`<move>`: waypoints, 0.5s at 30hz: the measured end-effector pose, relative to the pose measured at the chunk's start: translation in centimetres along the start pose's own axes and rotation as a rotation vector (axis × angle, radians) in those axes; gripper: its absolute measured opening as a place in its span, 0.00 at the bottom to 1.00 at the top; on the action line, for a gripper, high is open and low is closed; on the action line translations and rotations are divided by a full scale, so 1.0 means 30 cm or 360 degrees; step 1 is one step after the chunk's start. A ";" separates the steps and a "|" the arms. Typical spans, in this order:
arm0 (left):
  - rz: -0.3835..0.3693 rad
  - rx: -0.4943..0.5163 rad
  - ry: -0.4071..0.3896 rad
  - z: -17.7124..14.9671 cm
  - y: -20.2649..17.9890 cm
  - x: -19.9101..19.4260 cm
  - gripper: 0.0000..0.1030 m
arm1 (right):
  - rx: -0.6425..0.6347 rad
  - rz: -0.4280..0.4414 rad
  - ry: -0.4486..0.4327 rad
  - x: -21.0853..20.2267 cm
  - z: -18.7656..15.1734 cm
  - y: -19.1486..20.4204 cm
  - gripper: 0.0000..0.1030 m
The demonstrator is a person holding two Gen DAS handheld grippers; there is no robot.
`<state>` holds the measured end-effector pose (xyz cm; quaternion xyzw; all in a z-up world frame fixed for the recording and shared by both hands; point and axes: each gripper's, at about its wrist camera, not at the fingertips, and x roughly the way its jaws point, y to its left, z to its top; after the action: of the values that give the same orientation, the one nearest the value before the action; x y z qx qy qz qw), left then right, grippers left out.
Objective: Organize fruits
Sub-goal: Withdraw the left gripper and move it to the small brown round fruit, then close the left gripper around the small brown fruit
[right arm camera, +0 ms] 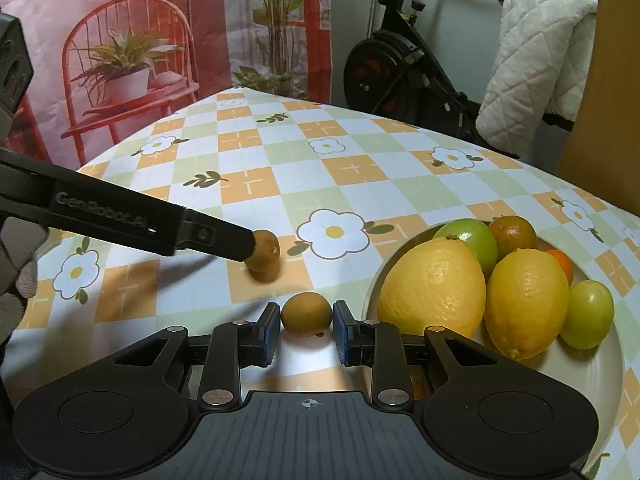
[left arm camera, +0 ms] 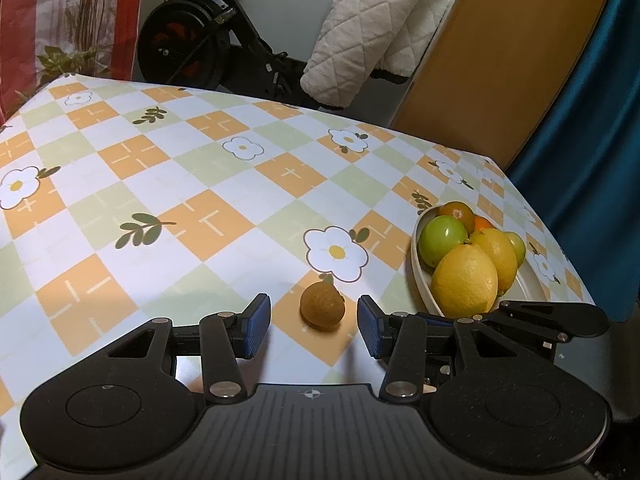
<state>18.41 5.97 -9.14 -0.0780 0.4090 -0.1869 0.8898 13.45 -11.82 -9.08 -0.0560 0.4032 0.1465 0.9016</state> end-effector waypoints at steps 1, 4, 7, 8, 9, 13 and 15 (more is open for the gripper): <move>-0.0001 -0.0003 0.0003 0.001 0.000 0.005 0.48 | -0.0001 0.0000 -0.0001 0.000 0.000 0.000 0.25; -0.0004 -0.0012 0.0007 0.006 -0.002 0.019 0.48 | -0.0002 0.0001 -0.0001 0.001 0.000 0.000 0.25; -0.0007 -0.0016 0.0014 0.009 -0.002 0.028 0.48 | 0.0000 0.0001 -0.0003 0.002 -0.001 0.000 0.25; -0.0005 -0.0017 0.0019 0.009 -0.002 0.033 0.48 | -0.0001 0.0000 -0.0003 0.001 0.000 0.001 0.25; -0.0003 -0.0016 0.0022 0.009 -0.002 0.036 0.48 | -0.0003 0.0001 -0.0005 0.000 0.000 0.002 0.25; -0.0004 -0.0012 0.0033 0.008 -0.004 0.050 0.48 | -0.0006 0.0005 -0.0008 -0.001 0.001 0.003 0.25; -0.0009 -0.0010 0.0037 0.009 -0.007 0.057 0.48 | -0.0008 0.0006 -0.0011 -0.002 0.000 0.003 0.25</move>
<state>19.57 5.10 -10.11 -0.0798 0.4197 -0.1890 0.8842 13.40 -11.75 -9.03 -0.0572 0.3998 0.1494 0.9025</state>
